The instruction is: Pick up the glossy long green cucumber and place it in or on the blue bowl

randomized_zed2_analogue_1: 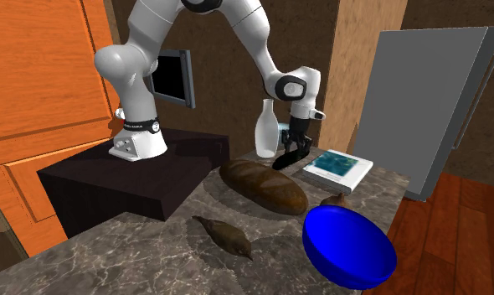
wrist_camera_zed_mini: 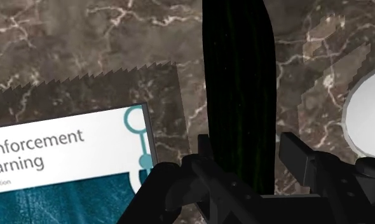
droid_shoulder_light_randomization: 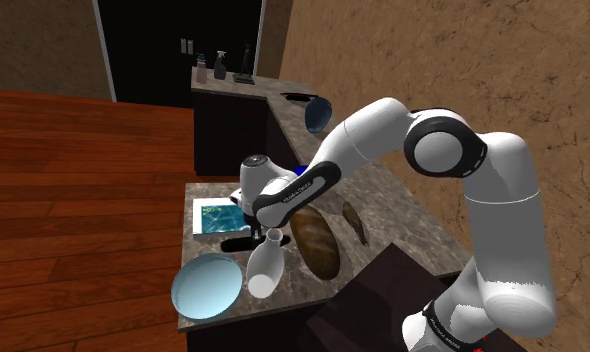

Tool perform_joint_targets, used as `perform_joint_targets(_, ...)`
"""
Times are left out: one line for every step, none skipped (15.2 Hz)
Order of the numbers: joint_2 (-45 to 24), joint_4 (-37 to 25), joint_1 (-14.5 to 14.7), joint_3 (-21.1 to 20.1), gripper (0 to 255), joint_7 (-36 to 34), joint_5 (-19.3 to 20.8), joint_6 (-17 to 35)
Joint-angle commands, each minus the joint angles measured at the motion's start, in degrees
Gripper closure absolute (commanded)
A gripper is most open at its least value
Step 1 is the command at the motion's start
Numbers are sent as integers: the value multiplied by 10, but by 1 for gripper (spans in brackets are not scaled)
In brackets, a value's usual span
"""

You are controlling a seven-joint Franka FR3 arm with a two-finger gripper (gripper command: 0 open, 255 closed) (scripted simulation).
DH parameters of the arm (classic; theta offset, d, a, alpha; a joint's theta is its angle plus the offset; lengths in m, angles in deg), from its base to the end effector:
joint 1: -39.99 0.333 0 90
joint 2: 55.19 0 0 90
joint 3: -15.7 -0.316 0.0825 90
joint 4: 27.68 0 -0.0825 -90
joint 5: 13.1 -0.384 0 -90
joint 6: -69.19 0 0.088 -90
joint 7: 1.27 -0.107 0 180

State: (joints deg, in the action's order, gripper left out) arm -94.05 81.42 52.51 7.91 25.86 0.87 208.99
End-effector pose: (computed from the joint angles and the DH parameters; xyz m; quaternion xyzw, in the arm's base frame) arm 0.5719 0.2102 0.1306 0.8752 0.4786 -0.0662 0.0248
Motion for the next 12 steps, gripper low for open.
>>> perform_joint_targets(13,5,-2,-2,255,3,-3,-9)
perform_joint_targets(20,7,-3,-3,255,4,-4,-13)
perform_joint_targets(26,9,-4,-5,255,5,-5,-18)
perform_joint_targets(33,10,-5,-6,255,6,-7,-23)
perform_joint_targets(39,11,-6,-7,255,8,-8,-28)
perform_joint_targets(45,13,-7,-8,255,9,-10,-33)
perform_joint_targets(51,14,-7,-9,255,10,-11,-38)
perform_joint_targets(58,15,-8,-11,255,11,-13,-43)
perform_joint_targets(64,16,-9,-12,255,13,-14,-48)
perform_joint_targets(70,17,-10,-13,255,14,-16,-53)
perform_joint_targets(76,17,-11,-14,255,15,-18,-58)
perform_joint_targets(82,18,-11,-15,255,16,-19,-64)
